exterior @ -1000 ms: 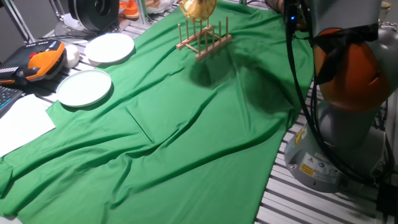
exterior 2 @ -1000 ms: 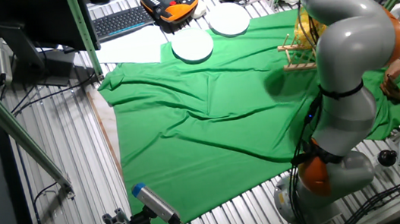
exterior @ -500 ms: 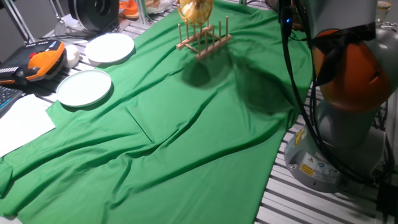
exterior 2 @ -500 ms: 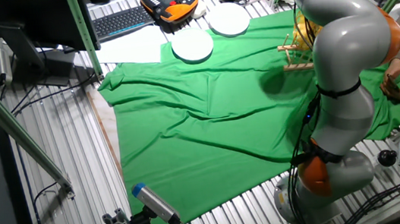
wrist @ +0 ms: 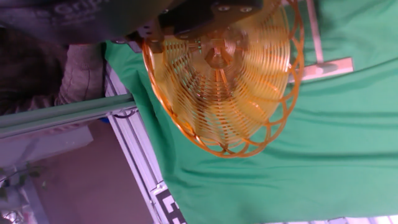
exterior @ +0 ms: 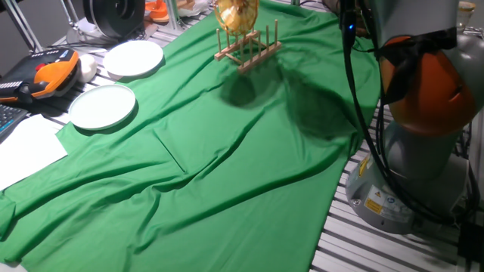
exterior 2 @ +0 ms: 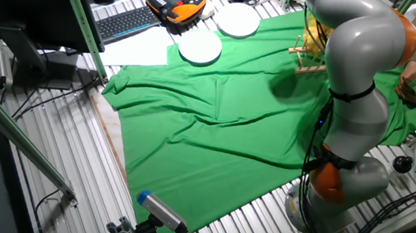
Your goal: Put the dish on the dish rack
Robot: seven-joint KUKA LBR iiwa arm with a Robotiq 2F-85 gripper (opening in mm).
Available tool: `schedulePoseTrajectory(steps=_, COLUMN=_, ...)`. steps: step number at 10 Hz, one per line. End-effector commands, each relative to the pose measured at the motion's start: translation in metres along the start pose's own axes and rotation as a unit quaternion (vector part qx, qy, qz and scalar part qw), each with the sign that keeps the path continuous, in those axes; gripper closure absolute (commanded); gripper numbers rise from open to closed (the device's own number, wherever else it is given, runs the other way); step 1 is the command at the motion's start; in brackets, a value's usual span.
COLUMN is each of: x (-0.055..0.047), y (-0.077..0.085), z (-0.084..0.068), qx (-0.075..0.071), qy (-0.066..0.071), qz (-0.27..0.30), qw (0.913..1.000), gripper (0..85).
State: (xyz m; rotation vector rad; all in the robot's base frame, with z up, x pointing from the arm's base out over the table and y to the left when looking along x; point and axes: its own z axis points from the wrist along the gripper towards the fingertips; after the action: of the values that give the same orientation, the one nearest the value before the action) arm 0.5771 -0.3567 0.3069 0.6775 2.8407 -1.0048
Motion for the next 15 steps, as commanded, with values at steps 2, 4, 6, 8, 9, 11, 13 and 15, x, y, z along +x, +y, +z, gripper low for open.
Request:
schedulePoseTrajectory(steps=2, x=0.003, y=0.006, z=0.0, qx=0.0, qy=-0.001, qz=0.005, qw=1.0, gripper=85.0)
schedulePoseTrajectory(steps=4, x=0.005, y=0.01, z=0.006, qx=-0.003, qy=-0.004, qz=0.006, qw=1.0, gripper=85.0)
schedulePoseTrajectory(steps=6, x=0.007, y=0.011, z=0.009, qx=0.001, qy=-0.008, qz=0.006, qw=0.9999, gripper=85.0)
schedulePoseTrajectory(steps=8, x=0.008, y=0.013, z=0.011, qx=-0.002, qy=-0.009, qz=0.015, qw=0.9998, gripper=85.0)
schedulePoseTrajectory(steps=9, x=0.011, y=0.016, z=0.012, qx=-0.003, qy=-0.014, qz=0.023, qw=0.9996, gripper=85.0)
schedulePoseTrajectory(steps=11, x=0.016, y=0.025, z=0.014, qx=-0.007, qy=-0.016, qz=0.036, qw=0.9992, gripper=85.0)
schedulePoseTrajectory(steps=13, x=0.017, y=0.027, z=0.012, qx=-0.003, qy=-0.013, qz=0.027, qw=0.9995, gripper=85.0)
schedulePoseTrajectory(steps=15, x=0.018, y=0.03, z=0.005, qx=0.004, qy=-0.008, qz=0.026, qw=0.9996, gripper=85.0)
